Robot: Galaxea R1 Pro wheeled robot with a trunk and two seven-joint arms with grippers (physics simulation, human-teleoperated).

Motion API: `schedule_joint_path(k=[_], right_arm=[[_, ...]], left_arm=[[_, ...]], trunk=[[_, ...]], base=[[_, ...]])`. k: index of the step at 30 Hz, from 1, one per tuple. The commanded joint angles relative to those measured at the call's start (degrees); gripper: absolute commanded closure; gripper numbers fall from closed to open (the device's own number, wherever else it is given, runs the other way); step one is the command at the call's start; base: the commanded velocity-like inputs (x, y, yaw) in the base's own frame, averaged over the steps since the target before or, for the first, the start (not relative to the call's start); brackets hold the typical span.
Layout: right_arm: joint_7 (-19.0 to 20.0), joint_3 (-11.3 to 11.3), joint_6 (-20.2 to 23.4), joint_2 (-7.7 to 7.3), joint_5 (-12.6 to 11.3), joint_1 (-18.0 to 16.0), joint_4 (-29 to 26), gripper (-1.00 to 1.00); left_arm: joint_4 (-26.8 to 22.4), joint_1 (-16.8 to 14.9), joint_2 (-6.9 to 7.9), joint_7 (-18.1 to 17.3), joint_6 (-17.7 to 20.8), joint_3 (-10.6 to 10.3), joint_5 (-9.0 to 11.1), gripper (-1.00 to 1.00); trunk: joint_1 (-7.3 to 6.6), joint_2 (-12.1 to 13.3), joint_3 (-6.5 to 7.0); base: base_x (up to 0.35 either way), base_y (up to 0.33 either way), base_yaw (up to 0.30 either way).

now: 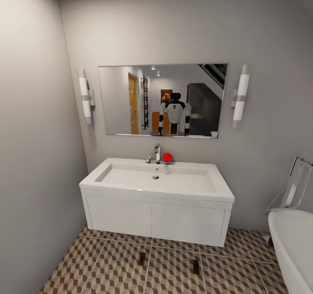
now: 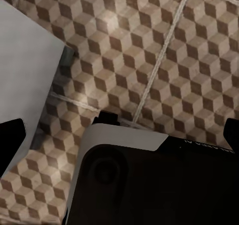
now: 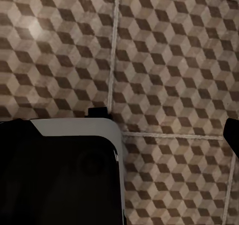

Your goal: Take the four mousetraps from the cabinet in the bathroom and place them on the bathroom floor. Make sure all four end up on the same floor surface, and ensure that at least two of them are either under or directly next to the same bathroom sink.

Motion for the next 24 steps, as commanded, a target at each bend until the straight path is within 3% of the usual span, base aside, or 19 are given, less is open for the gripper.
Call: schedule_joint_path(k=[1, 24], right_arm=[[-0.1, -0.2, -0.3, 0.0, 0.1, -0.1, 0.1, -1.0], [-0.1, -0.2, -0.3, 0.0, 0.2, -0.1, 0.1, -1.0]], left_arm=[[0.1, -0.1, -0.01, 0.0, -0.2, 0.3, 0.1, -1.0], [0.1, -0.1, -0.01, 0.1, -0.2, 0.3, 0.2, -1.0]], trunk=[[0.01, -0.1, -0.09], [0.01, -0.1, -0.09]], base=[[0.0, 0.0, 0.273], [0.0, 0.0, 0.277]])
